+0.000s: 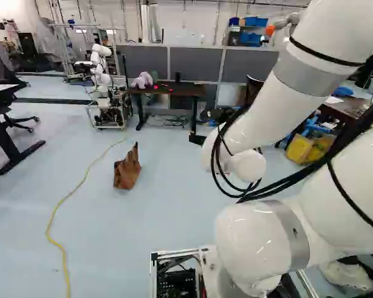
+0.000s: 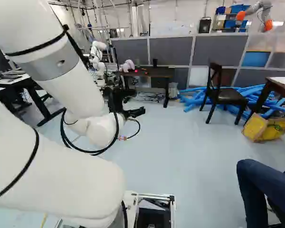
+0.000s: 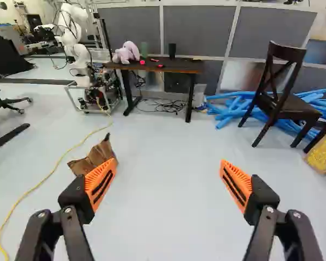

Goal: Pick up the bag on the ground and place it on the table

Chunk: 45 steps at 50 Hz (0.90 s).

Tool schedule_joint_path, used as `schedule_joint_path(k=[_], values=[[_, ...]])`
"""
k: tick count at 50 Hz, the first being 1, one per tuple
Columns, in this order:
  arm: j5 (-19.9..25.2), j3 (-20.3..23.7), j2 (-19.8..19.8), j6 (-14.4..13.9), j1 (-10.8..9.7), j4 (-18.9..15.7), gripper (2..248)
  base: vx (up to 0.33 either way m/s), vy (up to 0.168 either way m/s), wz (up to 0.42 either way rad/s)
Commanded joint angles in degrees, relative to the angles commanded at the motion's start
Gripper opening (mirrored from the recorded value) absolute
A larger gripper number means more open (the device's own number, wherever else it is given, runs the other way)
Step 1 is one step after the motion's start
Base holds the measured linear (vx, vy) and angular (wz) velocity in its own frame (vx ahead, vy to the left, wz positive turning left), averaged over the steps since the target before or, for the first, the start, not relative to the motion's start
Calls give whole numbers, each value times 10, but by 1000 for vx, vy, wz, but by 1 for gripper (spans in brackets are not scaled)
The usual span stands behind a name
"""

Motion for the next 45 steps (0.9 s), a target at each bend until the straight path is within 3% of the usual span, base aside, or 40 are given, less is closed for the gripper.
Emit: schedule_joint_path(k=[45], values=[[0,0,0,0,0,0,247,0,0,0]])
